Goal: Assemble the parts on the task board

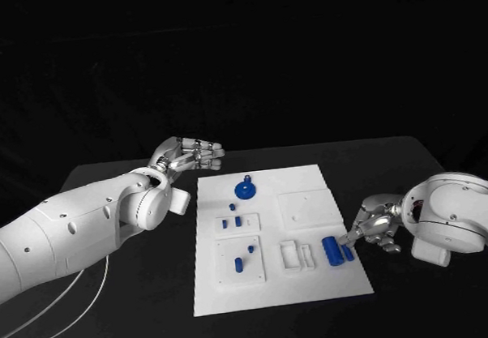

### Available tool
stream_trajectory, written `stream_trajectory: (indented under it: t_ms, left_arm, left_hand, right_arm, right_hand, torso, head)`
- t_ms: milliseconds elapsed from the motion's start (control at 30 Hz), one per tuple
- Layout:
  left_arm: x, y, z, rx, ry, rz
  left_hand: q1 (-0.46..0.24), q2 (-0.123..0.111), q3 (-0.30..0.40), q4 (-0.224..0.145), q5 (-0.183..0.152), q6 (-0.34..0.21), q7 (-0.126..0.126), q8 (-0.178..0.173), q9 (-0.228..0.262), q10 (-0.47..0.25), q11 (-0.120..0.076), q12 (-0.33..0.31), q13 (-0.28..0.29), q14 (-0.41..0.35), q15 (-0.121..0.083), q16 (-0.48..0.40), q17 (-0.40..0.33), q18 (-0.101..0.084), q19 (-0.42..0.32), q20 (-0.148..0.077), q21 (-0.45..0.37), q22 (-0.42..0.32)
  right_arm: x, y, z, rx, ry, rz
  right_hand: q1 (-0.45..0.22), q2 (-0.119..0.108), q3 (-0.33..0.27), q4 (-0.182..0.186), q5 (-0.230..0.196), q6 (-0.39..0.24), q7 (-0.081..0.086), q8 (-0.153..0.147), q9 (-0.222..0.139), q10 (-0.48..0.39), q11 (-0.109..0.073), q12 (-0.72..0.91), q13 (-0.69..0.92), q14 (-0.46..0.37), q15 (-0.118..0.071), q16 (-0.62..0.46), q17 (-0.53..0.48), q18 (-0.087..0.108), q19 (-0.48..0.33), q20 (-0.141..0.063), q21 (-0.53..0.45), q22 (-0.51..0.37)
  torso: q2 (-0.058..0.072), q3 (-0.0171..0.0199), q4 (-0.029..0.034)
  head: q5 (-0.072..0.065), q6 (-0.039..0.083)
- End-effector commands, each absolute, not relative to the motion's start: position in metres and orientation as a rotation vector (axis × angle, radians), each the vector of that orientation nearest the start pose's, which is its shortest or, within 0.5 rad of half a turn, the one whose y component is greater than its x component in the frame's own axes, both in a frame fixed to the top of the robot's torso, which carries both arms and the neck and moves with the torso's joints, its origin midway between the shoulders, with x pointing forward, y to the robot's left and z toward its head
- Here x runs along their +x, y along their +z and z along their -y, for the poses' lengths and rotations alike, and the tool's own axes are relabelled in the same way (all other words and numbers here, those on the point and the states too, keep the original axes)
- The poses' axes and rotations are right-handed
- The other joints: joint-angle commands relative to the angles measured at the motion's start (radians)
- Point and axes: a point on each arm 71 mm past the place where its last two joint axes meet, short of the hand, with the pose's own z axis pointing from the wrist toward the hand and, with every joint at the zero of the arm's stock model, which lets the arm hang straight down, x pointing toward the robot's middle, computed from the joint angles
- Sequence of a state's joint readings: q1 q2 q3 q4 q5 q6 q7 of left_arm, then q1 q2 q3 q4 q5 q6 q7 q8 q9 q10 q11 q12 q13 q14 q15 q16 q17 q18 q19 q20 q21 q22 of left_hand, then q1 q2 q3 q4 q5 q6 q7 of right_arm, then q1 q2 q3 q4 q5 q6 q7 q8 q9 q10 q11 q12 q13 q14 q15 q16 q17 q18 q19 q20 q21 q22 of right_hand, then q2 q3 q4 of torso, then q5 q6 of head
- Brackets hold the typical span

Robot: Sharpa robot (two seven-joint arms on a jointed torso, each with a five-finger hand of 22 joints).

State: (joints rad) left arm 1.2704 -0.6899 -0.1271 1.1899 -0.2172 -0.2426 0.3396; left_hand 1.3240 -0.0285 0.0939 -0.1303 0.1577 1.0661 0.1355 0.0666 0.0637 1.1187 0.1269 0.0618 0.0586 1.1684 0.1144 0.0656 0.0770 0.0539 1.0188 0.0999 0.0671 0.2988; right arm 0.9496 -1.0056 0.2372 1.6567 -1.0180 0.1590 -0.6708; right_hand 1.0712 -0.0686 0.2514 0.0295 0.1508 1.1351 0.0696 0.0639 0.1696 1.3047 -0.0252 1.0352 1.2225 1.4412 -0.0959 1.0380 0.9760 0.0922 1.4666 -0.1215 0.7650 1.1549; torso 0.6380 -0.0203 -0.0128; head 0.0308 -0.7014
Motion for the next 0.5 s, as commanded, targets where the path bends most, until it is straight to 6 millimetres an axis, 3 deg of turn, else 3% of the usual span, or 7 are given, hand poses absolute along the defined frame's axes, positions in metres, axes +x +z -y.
stream_trajectory:
  t_ms: [33, 200, 500]
  left_arm:
    - [0.546, -0.189, -0.224, -0.849, -1.348, -1.527]
    - [0.546, -0.189, -0.223, -0.848, -1.351, -1.527]
    - [0.546, -0.189, -0.224, -0.848, -1.351, -1.527]
  left_hand:
    - [0.014, 0.019, -0.057, 0.014, -0.010, -0.009, -0.002, -0.002, 0.001, 0.007, -0.001, 0.000, 0.000, 0.002, 0.001, -0.003, 0.002, 0.001, 0.014, 0.000, 0.002, -0.028]
    - [0.030, 0.037, -0.127, 0.030, -0.015, -0.012, -0.001, -0.002, 0.001, 0.007, 0.000, 0.001, 0.000, 0.002, 0.002, -0.003, 0.003, 0.000, 0.026, 0.001, 0.003, -0.082]
    - [0.033, 0.044, -0.153, 0.036, -0.016, -0.015, 0.000, -0.003, 0.001, 0.005, 0.001, 0.001, 0.001, 0.001, 0.003, -0.003, 0.003, 0.000, 0.039, 0.001, 0.007, -0.145]
  right_arm:
    - [0.431, -0.238, 0.270, 0.427, 0.242, -2.457]
    - [0.432, -0.238, 0.265, 0.418, 0.242, -2.444]
    - [0.433, -0.242, 0.254, 0.400, 0.242, -2.415]
  right_hand:
    - [-0.008, -0.005, 0.007, 0.021, -0.016, -0.004, -0.003, 0.000, 0.004, 0.008, 0.000, -0.007, 0.008, 0.003, 0.006, 0.007, 0.006, 0.002, 0.043, 0.010, -0.007, 0.006]
    - [-0.011, -0.018, 0.013, 0.045, -0.029, -0.005, -0.002, 0.000, 0.006, 0.012, 0.001, -0.009, 0.016, 0.004, 0.006, 0.007, 0.010, 0.002, 0.044, 0.010, -0.010, 0.016]
    - [0.000, -0.048, 0.025, 0.089, -0.047, -0.028, 0.005, -0.001, -0.003, 0.013, 0.005, -0.017, 0.025, 0.004, 0.009, 0.005, 0.013, 0.004, 0.046, 0.013, -0.021, 0.029]
  torso:
    - [0.001, -0.0005, -0.0009]
    - [0.000, 0.0001, -0.0008]
    - [0.001, 0.0007, 0.0003]
  head:
    - [-0.001, -0.004]
    - [-0.003, -0.006]
    - [-0.005, -0.010]
